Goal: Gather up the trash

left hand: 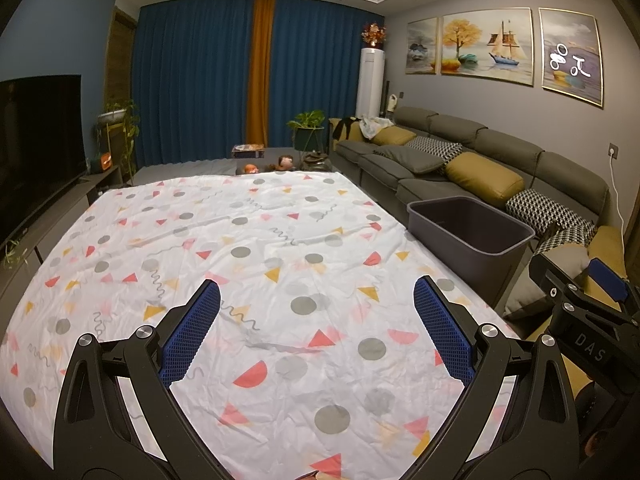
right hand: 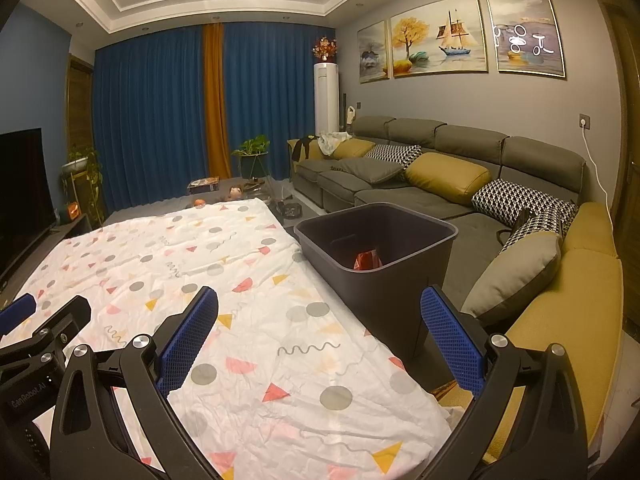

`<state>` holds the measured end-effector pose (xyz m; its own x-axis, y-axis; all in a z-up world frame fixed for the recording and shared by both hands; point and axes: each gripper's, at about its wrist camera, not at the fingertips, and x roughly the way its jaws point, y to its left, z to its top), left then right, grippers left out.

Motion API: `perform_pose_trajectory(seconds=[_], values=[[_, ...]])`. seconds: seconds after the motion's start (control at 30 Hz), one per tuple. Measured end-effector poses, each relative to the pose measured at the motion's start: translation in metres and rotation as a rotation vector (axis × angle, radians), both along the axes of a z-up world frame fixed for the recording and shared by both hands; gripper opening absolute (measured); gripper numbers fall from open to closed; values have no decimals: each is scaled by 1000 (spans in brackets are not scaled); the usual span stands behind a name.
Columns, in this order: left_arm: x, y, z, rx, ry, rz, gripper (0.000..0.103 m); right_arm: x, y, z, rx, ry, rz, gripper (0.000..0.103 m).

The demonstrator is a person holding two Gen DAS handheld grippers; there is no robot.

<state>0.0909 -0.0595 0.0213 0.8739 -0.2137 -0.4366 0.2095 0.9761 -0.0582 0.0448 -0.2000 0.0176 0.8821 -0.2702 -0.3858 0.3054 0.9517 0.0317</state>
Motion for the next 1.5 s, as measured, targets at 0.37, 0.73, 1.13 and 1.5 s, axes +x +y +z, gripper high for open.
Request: perform_pose_trajectory(seconds=[0.37,0.73,1.13,1.5], values=[[1,1,0,-1,2,1,96,2,0,-2,1,4,2,98],[-1,2,-4,-4,9,8,96,3,1,-5,2,9,5,98],[2,3,-2,-5,18,10,96,6,1,-6,1,19,7,98],[3,3,-2,-4,21,12,96,10,3,-5,-3,24,12,98]])
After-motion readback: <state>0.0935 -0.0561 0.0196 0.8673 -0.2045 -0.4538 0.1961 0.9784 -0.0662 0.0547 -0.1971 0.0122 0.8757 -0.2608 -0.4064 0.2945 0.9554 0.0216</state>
